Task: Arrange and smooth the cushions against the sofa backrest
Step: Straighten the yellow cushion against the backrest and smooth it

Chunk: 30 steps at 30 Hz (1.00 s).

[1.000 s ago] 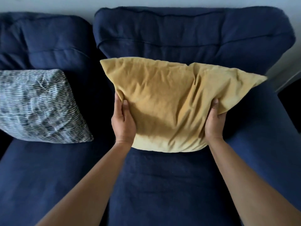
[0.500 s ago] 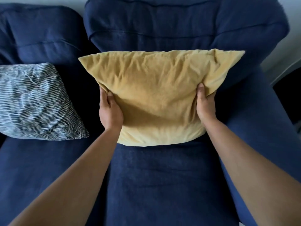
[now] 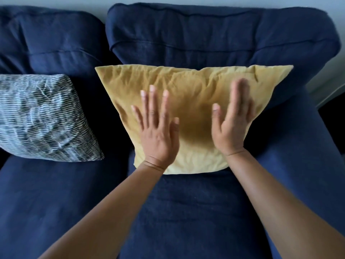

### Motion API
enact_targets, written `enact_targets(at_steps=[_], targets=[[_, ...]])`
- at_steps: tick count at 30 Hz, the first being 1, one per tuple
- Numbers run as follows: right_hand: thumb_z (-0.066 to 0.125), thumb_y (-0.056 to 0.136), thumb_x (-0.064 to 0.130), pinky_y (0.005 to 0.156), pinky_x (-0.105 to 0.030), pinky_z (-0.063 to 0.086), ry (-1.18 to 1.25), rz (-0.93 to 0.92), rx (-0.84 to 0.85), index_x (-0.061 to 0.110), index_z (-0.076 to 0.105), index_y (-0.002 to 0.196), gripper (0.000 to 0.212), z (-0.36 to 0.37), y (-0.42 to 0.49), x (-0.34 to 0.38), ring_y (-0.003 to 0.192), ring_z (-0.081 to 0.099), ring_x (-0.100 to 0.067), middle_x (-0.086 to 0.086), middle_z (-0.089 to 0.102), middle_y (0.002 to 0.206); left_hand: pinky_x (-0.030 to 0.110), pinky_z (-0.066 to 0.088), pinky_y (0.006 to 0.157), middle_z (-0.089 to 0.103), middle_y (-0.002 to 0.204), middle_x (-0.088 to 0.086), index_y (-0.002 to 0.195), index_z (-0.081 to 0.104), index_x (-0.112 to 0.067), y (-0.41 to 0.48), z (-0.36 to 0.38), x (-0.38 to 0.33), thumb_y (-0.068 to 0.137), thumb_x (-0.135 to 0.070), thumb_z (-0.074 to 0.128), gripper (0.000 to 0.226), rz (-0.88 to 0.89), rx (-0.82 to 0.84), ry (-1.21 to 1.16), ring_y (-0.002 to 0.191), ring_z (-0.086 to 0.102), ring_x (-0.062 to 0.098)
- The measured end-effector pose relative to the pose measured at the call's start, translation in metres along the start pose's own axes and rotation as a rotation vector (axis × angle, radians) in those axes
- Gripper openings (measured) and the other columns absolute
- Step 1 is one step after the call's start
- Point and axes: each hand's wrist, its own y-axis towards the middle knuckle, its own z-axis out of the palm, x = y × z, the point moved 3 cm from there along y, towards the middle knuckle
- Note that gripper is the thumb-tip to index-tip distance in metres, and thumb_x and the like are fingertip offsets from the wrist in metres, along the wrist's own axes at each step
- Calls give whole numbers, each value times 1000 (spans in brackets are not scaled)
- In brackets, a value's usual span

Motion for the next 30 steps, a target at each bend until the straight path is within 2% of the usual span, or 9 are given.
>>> enact_targets(at_steps=[4,6,8,12,20,22,24,27,30], targets=[[36,104,33,120,-51,17,-173,-413,277,17,29,154,53,40,-19,17,151,21,-25,-11,26,161,55,1,124,20,164,15,154,28,-4,-12,37,20,103,-25,34,56,120,177,108,153,8,29],[34,104,40,120,-50,16,-298,-497,404,24,27,156,55,64,-16,1,152,17,-21,-6,21,164,49,1,124,23,164,14,156,28,-5,-5,54,48,104,-33,31,59,149,276,225,154,13,28],[32,103,46,120,-49,13,-369,-445,444,29,27,156,56,83,2,-23,152,16,-21,-3,19,165,46,-1,124,22,165,12,157,26,-6,16,68,75,104,-38,28,62,183,366,319,154,15,27],[29,104,46,121,-49,6,-437,-239,438,29,20,157,57,100,39,-67,153,11,-21,-2,14,166,45,-5,124,13,168,6,160,15,-11,56,84,101,104,-45,20,65,228,458,417,155,8,23],[29,103,51,120,-54,0,-428,-94,418,24,12,159,64,79,37,-71,154,4,-20,-4,5,167,51,-4,124,9,168,8,161,13,-19,48,69,92,104,-49,22,65,167,410,433,156,4,26],[29,103,51,120,-54,1,-395,-100,356,18,13,159,66,64,41,-61,154,5,-22,-8,8,166,53,-5,124,8,168,12,161,15,-18,49,58,83,104,-50,23,65,118,350,402,155,4,31],[29,102,49,120,-52,2,-359,-224,332,14,16,158,67,62,48,-39,153,9,-22,-8,12,166,54,-6,124,8,168,13,160,17,-17,54,57,69,105,-49,23,65,83,316,374,155,3,34],[29,103,45,121,-49,2,-361,-386,416,17,21,157,62,78,52,-16,153,12,-20,-4,15,166,55,-4,124,8,168,9,160,15,-17,63,65,56,104,-47,20,64,53,347,369,155,1,31],[22,104,47,121,-48,-3,-427,-229,491,23,15,158,60,78,65,-58,153,7,-18,1,13,166,55,-7,123,6,169,4,161,10,-20,76,57,88,102,-48,16,65,-5,386,427,156,-1,27]])
